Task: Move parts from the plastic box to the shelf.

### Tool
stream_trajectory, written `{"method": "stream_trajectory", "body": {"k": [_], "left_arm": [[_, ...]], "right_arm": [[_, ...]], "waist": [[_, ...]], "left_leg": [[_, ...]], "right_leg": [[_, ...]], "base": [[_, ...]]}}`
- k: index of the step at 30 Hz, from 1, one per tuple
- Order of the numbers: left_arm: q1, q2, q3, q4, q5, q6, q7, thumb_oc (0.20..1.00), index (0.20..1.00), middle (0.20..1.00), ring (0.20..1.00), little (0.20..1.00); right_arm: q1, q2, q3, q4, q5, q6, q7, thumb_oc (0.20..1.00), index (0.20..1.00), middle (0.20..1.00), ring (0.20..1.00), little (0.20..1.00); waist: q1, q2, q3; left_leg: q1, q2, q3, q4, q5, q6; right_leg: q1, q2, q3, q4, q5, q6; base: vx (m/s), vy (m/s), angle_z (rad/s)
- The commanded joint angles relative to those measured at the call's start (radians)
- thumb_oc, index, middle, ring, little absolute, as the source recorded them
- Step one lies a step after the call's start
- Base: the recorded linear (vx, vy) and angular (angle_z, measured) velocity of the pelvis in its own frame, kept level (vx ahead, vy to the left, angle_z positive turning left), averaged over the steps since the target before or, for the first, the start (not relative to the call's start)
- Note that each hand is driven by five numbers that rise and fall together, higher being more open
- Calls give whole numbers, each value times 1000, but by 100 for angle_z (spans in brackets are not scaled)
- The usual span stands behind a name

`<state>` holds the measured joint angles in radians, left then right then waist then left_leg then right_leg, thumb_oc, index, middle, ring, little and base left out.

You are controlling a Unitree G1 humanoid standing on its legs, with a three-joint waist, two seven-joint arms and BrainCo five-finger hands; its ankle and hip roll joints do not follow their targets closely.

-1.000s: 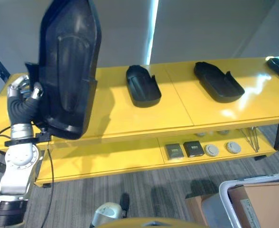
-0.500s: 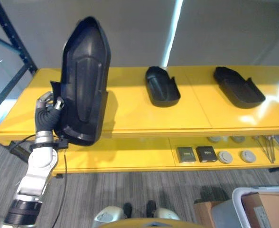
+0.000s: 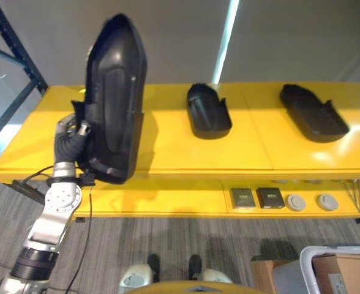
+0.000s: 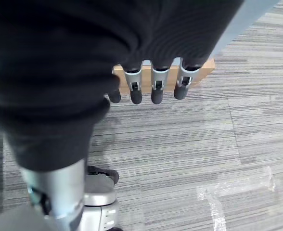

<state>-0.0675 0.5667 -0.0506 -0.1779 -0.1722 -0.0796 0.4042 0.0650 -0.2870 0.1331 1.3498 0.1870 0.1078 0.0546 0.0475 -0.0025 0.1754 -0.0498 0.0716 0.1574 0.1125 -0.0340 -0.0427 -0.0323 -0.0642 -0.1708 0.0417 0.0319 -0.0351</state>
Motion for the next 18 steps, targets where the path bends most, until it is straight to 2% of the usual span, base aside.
{"method": "stream_trajectory", "body": {"k": [1,3,5,6,8,9,11,14,15,16,17,18], "left_arm": [[-56,-19,68,-74,14,-58,38,200,200,200,200,200],[-59,-25,62,-63,18,-63,47,200,200,200,200,200],[-73,-32,55,-43,26,-64,62,200,200,200,200,200],[-80,-30,57,-35,25,-64,61,200,200,200,200,200],[-89,-29,56,-28,33,-57,63,200,200,200,200,200],[-98,-17,47,-14,31,-46,60,200,200,200,200,200],[-100,-11,46,-12,32,-40,54,200,200,200,200,200],[-100,21,44,1,18,-22,46,200,200,200,200,200],[-87,36,55,7,6,-23,46,200,200,200,200,200],[-80,43,60,10,2,-25,48,200,200,200,200,200],[-55,57,75,26,-6,-35,50,200,200,200,200,200],[-45,60,86,27,1,-28,53,200,200,200,200,200]], "right_arm": [[-3,-29,-4,43,-28,-22,-9,1000,1000,1000,1000,1000],[-3,-41,-7,35,-18,-15,-13,1000,1000,1000,1000,1000],[-4,-52,-10,21,-10,-5,-16,1000,1000,1000,1000,1000],[-4,-54,-12,15,-15,-2,-23,1000,1000,1000,1000,1000],[-7,-61,-20,8,-27,3,-27,1000,1000,1000,1000,1000],[-7,-67,-37,-2,-44,-1,-29,1000,1000,1000,1000,1000],[-4,-66,-40,-12,-51,-3,-29,1000,1000,1000,1000,1000],[11,-44,-45,-26,-81,-47,-61,1000,1000,1000,1000,1000],[12,-37,-48,-33,-88,-48,-88,1000,1000,1000,1000,1000],[12,-38,-51,-37,-88,-52,-90,1000,1000,1000,1000,1000],[29,-36,-44,-65,-89,-64,-63,1000,1000,1000,1000,1000],[40,-34,-39,-75,-112,-68,-50,1000,1000,1000,1000,1000]], "waist": [[-17,35,-40],[-29,45,-38],[-46,64,-27],[-52,66,-21],[-52,71,-15],[-44,76,-8],[-38,71,-5],[-20,60,8],[-15,55,12],[-16,52,14],[-26,39,19],[-26,34,18]], "left_leg": [[21,97,-14,-119,158,-42],[30,139,-17,-152,200,-52],[33,172,-25,-150,202,-58],[37,170,-24,-133,180,-54],[43,149,-33,-112,135,-47],[40,103,-55,-66,85,-44],[28,80,-63,-27,58,-39],[15,39,-49,16,8,-9],[28,31,-30,5,-6,5],[36,29,-22,-1,-11,9],[44,26,-3,3,-24,12],[48,29,8,-1,-28,16]], "right_leg": [[52,14,18,5,-64,104],[49,-2,19,40,-85,100],[27,-40,27,119,-115,103],[19,-56,33,144,-125,106],[5,-90,43,174,-128,123],[-14,-151,49,204,-116,161],[-8,-180,48,201,-104,177],[-12,-258,24,190,-47,220],[-23,-269,15,198,-35,225],[-28,-259,15,193,-32,226],[-31,-212,16,152,-29,227],[-21,-210,1,123,-16,230]], "base": [[96,358,10],[77,353,18],[91,538,15],[73,504,17],[55,507,8],[52,578,-24],[35,413,-19],[7,267,-14],[-1,216,-30],[-6,78,-44],[5,-15,-39],[12,-64,-39]]}}
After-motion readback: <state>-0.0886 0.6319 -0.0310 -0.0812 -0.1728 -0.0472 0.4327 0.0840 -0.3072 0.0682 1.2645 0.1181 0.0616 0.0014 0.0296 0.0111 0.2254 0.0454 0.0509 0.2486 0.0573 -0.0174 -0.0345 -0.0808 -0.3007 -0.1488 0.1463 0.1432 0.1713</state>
